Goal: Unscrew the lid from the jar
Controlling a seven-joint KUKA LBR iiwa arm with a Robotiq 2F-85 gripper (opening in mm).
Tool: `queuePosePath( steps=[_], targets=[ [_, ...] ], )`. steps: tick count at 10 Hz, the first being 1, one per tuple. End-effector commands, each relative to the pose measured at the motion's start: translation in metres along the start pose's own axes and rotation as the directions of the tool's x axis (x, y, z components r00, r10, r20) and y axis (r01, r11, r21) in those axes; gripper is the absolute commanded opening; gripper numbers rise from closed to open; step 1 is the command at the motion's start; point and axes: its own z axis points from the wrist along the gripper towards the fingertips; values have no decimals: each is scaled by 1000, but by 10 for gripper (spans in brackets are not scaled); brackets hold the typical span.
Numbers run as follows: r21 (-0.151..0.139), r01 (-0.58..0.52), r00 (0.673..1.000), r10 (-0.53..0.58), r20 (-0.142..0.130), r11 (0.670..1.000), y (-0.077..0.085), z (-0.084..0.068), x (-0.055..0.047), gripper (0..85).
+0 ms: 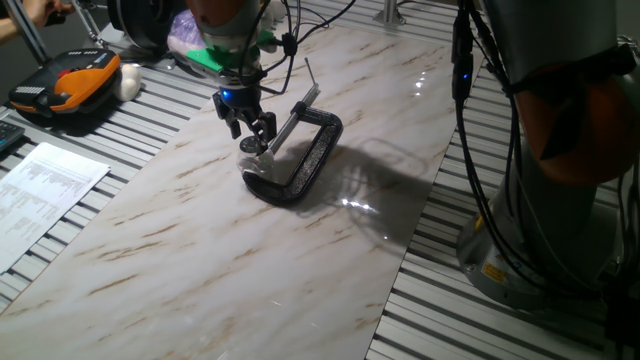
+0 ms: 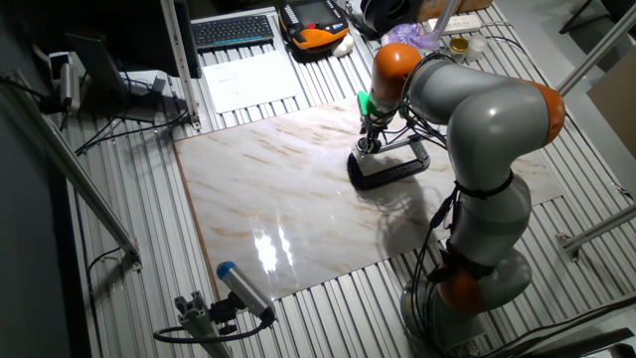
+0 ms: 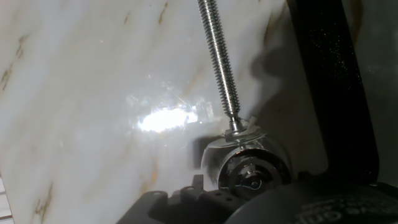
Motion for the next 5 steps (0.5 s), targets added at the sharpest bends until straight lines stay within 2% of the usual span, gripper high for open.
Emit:
queuePosePath(
  steps=[1, 5],
  targets=[
    [-1, 1, 1000, -1, -2, 1000, 0, 1, 0, 680],
    [-3, 15, 1000, -15, -5, 1000, -4, 4, -3, 680]
  ],
)
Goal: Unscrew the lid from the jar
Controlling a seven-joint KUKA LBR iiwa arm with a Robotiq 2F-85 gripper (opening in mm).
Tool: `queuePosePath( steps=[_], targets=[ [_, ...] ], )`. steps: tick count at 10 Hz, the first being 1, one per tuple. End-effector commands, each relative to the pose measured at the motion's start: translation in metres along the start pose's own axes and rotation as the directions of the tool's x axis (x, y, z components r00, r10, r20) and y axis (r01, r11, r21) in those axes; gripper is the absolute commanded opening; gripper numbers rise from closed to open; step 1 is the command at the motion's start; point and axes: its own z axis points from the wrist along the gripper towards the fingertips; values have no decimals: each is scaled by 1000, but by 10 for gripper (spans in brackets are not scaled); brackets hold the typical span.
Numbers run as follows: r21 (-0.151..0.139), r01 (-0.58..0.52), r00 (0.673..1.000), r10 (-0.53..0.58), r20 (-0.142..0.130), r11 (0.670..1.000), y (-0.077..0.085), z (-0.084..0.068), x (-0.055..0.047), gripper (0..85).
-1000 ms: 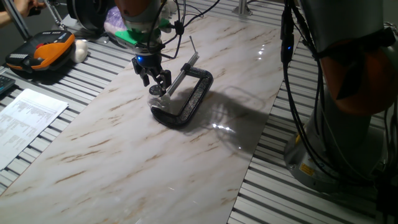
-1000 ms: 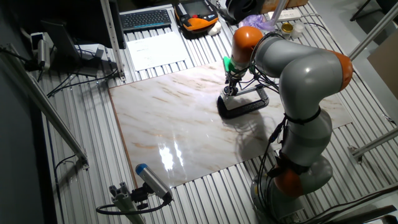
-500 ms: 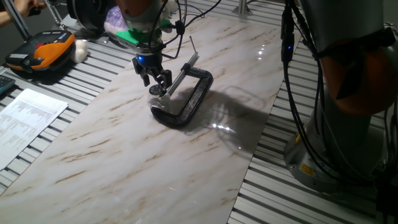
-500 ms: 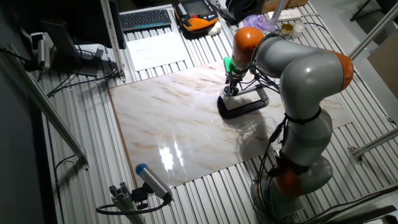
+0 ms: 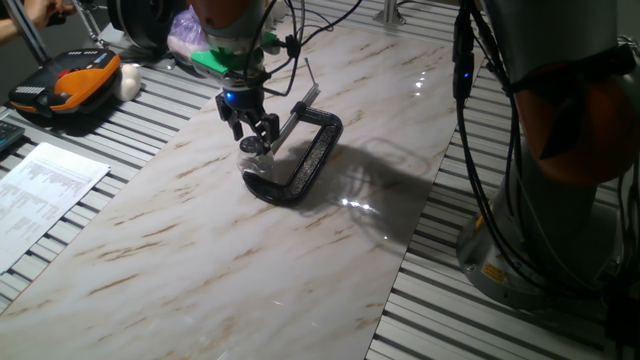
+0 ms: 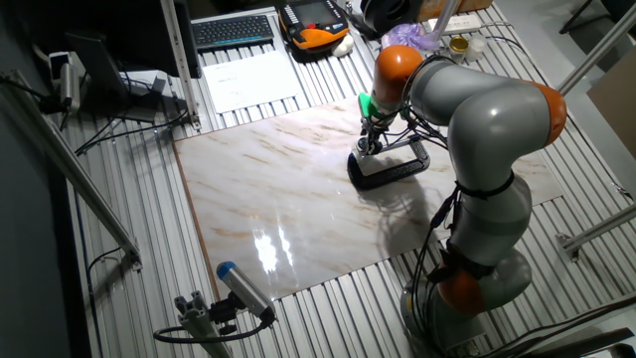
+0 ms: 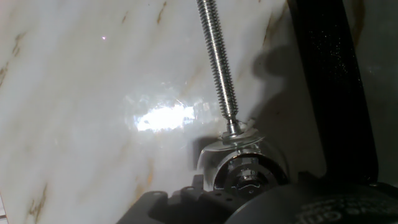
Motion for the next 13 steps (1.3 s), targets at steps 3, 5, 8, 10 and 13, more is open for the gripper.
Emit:
queuePosePath(
  steps=[3, 5, 8, 10, 13],
  targets=[
    [3, 6, 1000, -6, 3, 1000, 0, -1, 0, 680],
    [0, 8, 1000, -8, 0, 1000, -1, -1, 1, 680],
    [-4, 15, 1000, -15, -5, 1000, 0, 0, 1, 510],
    [-10, 20, 1000, -20, -11, 1000, 0, 0, 1, 510],
    [-7, 31, 1000, -31, -7, 1000, 0, 0, 1, 510]
  ],
)
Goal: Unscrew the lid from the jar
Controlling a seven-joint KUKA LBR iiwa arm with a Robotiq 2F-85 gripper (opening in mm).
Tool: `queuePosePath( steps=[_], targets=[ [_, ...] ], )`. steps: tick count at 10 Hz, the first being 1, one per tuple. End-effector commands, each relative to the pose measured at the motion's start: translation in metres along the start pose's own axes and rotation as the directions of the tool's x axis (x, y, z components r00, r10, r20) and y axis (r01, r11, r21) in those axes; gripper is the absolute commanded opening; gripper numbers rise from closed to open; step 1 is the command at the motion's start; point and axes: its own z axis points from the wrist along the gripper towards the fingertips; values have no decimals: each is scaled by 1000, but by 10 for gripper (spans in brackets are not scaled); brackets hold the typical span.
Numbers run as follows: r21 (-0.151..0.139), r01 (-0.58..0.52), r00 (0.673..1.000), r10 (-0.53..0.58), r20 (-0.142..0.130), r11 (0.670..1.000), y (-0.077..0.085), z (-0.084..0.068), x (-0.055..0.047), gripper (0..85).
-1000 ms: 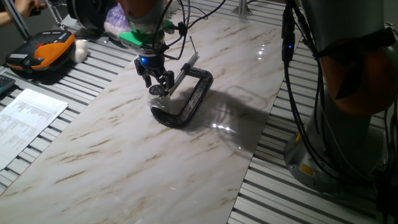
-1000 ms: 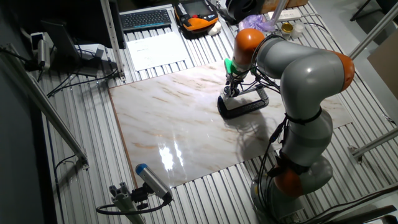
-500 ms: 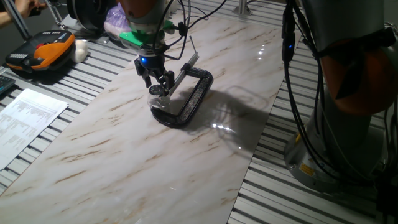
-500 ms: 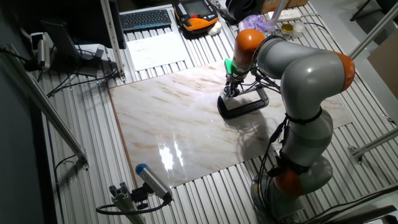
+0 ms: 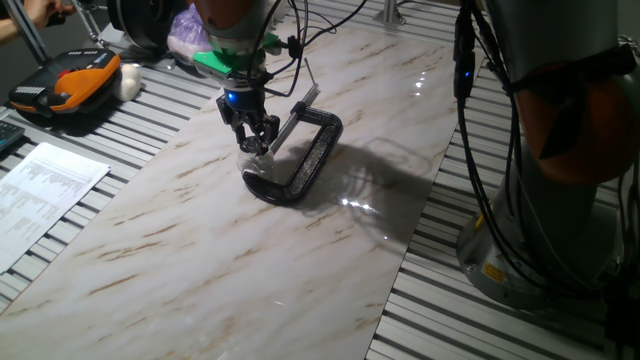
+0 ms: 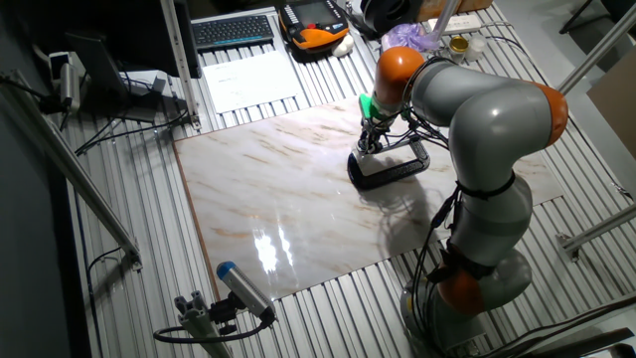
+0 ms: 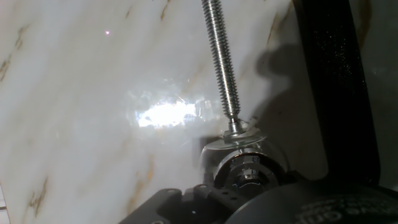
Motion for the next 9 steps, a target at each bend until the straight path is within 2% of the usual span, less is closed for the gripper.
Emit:
queuePosePath(
  steps=[1, 8, 9],
  targets=[
    [-1, 3, 1000, -3, 0, 1000, 0, 0, 0, 510],
    [1, 46, 999, -46, 3, 999, 0, 0, 0, 510],
    [0, 53, 999, -53, 2, 999, 0, 1, 0, 340]
  ],
)
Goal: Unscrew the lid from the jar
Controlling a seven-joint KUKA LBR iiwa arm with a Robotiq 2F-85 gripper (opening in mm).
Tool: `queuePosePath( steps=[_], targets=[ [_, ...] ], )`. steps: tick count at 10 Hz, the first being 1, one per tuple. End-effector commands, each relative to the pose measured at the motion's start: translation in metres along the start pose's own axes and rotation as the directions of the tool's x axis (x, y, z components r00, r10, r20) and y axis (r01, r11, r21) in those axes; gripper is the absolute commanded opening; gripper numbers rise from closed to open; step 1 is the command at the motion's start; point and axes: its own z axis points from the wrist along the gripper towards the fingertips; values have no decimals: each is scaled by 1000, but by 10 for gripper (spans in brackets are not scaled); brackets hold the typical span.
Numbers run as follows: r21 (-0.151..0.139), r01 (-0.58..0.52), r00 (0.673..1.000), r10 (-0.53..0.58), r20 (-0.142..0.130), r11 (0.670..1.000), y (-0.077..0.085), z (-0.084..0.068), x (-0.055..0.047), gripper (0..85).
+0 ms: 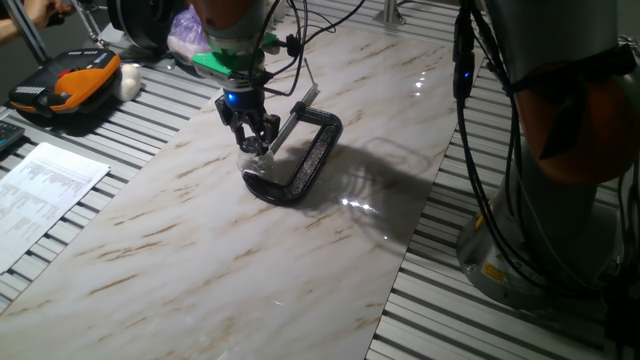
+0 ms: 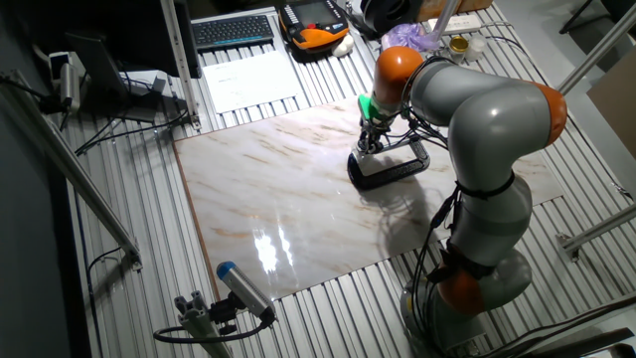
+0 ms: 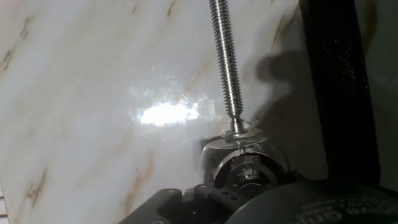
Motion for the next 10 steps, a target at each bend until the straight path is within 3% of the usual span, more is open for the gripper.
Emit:
queuePosePath(
  steps=[1, 5, 6, 8, 9, 10],
  targets=[
    [1, 11, 1000, -11, 1, 1000, 0, 0, 0, 340],
    [1, 57, 998, -57, 2, 998, -1, 1, 0, 340],
    [1, 63, 998, -63, 2, 998, -1, 0, 0, 170],
    [4, 78, 997, -78, 4, 997, -1, 0, 0, 170],
    [4, 86, 996, -86, 4, 996, -1, 0, 0, 0],
    [4, 93, 996, -93, 5, 996, -2, 0, 0, 0]
  ],
)
